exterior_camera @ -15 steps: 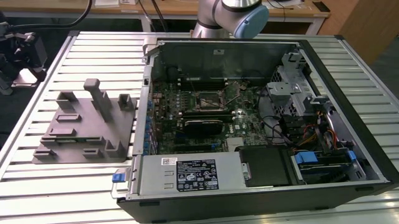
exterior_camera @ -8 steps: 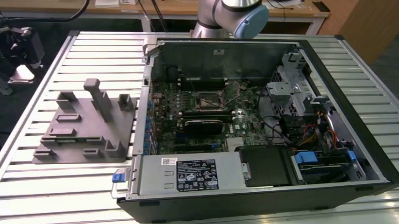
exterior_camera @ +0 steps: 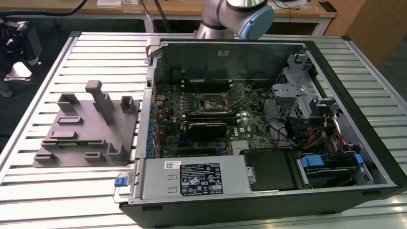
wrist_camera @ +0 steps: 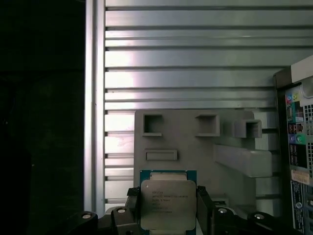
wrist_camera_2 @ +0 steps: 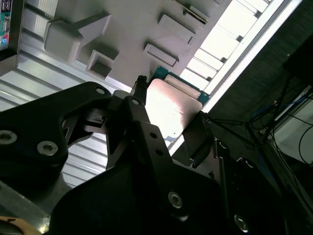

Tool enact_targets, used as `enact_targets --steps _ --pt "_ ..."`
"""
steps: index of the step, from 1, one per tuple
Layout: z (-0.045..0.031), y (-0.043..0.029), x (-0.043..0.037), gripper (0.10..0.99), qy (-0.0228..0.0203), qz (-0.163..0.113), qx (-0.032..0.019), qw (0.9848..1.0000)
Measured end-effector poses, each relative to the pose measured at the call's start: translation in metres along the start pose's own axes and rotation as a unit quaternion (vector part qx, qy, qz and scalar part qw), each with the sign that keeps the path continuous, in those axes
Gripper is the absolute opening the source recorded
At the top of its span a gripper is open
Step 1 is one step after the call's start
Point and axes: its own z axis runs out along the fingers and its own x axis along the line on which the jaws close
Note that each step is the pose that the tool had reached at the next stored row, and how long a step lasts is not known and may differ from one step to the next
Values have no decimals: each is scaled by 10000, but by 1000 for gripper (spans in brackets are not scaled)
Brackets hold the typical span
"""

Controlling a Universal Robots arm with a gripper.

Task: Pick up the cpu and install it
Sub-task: 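Pick up the cpu and move it towards the insertion slot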

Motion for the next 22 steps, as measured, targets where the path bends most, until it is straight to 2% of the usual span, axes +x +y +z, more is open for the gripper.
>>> enact_targets --steps 8,15,22 --pt "-103 8 -1 541 0 0 0 10000" --pt "-109 9 -6 541 1 0 1 10000" --pt "-107 11 -74 541 0 0 0 10000"
